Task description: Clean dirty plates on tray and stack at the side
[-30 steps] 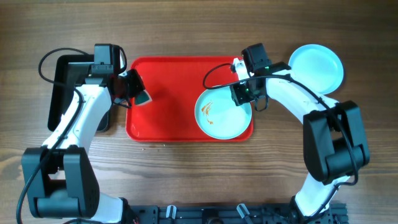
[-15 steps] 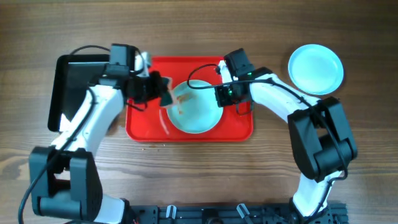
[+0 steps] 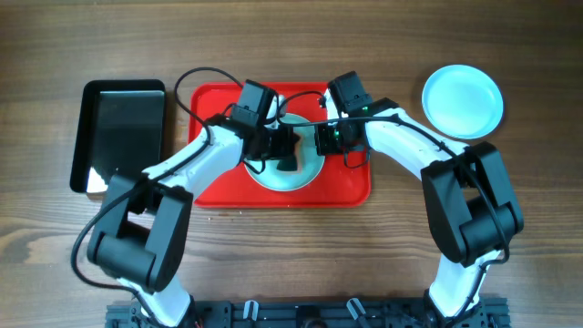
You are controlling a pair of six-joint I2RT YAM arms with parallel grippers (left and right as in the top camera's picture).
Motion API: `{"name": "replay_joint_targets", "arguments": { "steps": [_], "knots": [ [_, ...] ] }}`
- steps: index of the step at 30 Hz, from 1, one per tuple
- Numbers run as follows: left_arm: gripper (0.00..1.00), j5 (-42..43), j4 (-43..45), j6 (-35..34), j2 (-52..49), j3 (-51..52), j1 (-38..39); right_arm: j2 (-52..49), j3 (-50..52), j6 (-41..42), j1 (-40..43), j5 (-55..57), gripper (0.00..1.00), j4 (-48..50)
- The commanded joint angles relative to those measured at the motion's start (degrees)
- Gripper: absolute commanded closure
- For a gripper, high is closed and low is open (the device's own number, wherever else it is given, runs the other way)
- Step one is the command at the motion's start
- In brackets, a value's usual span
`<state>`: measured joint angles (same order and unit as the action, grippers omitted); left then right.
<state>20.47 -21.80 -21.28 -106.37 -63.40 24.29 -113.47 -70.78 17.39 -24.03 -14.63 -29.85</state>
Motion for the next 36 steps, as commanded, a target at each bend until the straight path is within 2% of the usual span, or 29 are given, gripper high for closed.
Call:
{"name": "replay_joint_targets", "arguments": {
  "steps": [1, 8, 11, 15, 18, 20, 25, 27, 36],
  "knots": [
    [0.96, -4.1, 1.2, 0.9, -3.1, -0.2, -1.2, -1.5, 0.2, 0.6, 0.0, -0.4, 0.96, -1.1],
    [0.96, -19.5, -2.3, 2.3, -4.5, -0.2, -6.8, -1.5, 0.2, 0.6, -0.1, -0.4, 0.97, -1.5],
    [0.96, -20.6, -1.9, 5.8, -4.5, -0.3, -8.7, -1.5, 0.2, 0.6, -0.1, -0.4, 0.96, -1.9],
    [0.96, -20.5, -1.1, 6.1, -4.5, -0.6, -11.0, -1.5, 0.2, 0.1, -0.1, 1.3, 0.96, -2.9],
    [0.96, -17.5, -1.1, 5.8, -2.6, -2.2, -11.5, -1.5, 0.2, -0.7, -0.1, 1.3, 0.96, -3.3],
    [0.96, -12.4, -1.1, 5.5, 0.1, -4.0, -11.4, -1.5, 0.2, -0.7, -0.1, 1.3, 0.96, -3.3],
    [0.96, -2.3, 0.2, -2.4, 5.6, -5.5, -11.0, -1.5, 0.2, -0.7, -0.1, 1.3, 0.96, -3.2],
    [0.96, 1.3, 0.1, -3.3, 5.1, -5.5, -10.4, -1.5, 0.2, -0.7, -0.1, 1.3, 0.96, -3.1],
    [0.96, 1.8, 2.5, -6.7, -5.3, -5.5, -0.8, -1.5, 0.2, 0.8, -0.1, 0.4, 0.96, -2.8]
  ]
}}
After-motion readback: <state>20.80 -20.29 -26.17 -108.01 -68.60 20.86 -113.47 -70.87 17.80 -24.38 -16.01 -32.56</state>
